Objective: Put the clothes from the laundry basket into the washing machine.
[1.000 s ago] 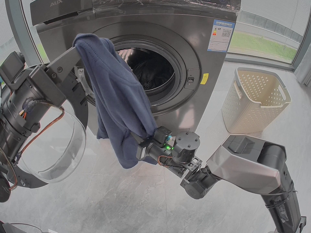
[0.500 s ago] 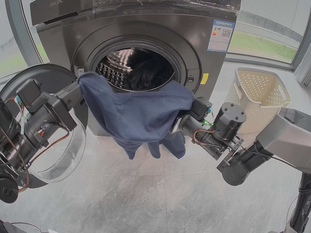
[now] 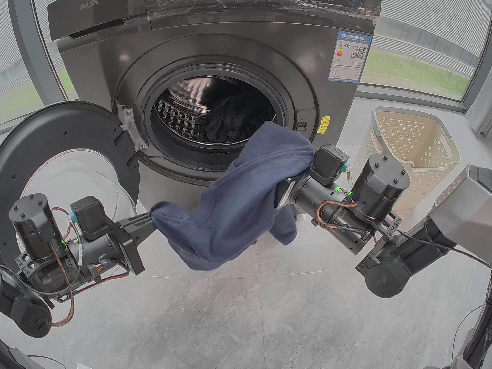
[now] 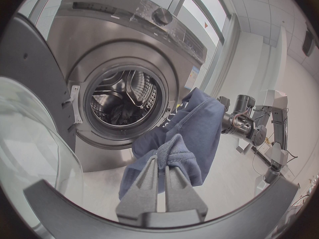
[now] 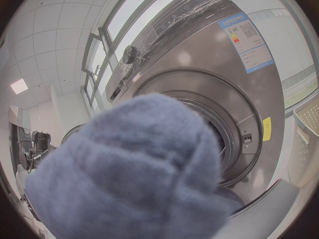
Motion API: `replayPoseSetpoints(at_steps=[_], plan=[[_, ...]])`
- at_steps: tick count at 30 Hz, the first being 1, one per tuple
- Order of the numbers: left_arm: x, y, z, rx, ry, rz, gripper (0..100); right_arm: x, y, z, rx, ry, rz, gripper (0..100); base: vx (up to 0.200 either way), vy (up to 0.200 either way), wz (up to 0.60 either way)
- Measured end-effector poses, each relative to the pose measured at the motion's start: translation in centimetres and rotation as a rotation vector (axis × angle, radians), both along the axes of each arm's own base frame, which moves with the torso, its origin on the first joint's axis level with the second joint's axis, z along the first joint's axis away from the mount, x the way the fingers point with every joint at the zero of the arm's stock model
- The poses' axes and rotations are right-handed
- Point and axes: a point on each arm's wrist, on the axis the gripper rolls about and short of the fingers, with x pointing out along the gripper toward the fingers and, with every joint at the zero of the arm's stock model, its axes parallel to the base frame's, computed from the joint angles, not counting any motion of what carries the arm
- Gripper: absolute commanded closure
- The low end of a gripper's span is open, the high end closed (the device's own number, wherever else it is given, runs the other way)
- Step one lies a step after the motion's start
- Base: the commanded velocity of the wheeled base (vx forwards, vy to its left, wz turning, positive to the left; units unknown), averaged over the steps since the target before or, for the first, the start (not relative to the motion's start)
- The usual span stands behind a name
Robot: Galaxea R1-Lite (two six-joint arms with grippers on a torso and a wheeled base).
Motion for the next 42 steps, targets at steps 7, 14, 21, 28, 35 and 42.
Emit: replayPoseSetpoints(at_steps=[7,14,21,28,35,42], plan=[[0.4,-0.3,-1.1,0.003,0.001,-0.011,0,-0.3,0.4,-0.5,-0.011,0.014,0.012,100,0.0,0.0,0.0],[-0.6,-0.4,-2.9,0.041,0.072,-0.069,0,-0.2,0.6,-0.7,-0.018,0.023,0.013,100,0.0,0.0,0.0],[-2.4,-0.3,-4.9,0.118,0.125,-0.183,0,0.2,0.9,-0.7,-0.013,0.017,0.012,100,0.0,0.0,0.0],[-2.3,-0.5,-5.6,0.132,0.133,-0.196,0,-0.2,1.5,-0.9,-0.013,0.019,0.027,100,0.0,0.0,0.0],[-0.9,-1.8,-5.6,0.096,0.055,-0.215,0,-0.8,2.0,-1.1,-0.018,0.027,0.047,100,0.0,0.0,0.0],[2.4,-4.5,-6.7,0.079,0.034,-0.205,0,-1.6,2.7,-1.3,-0.025,0.034,0.073,100,0.0,0.0,0.0]])
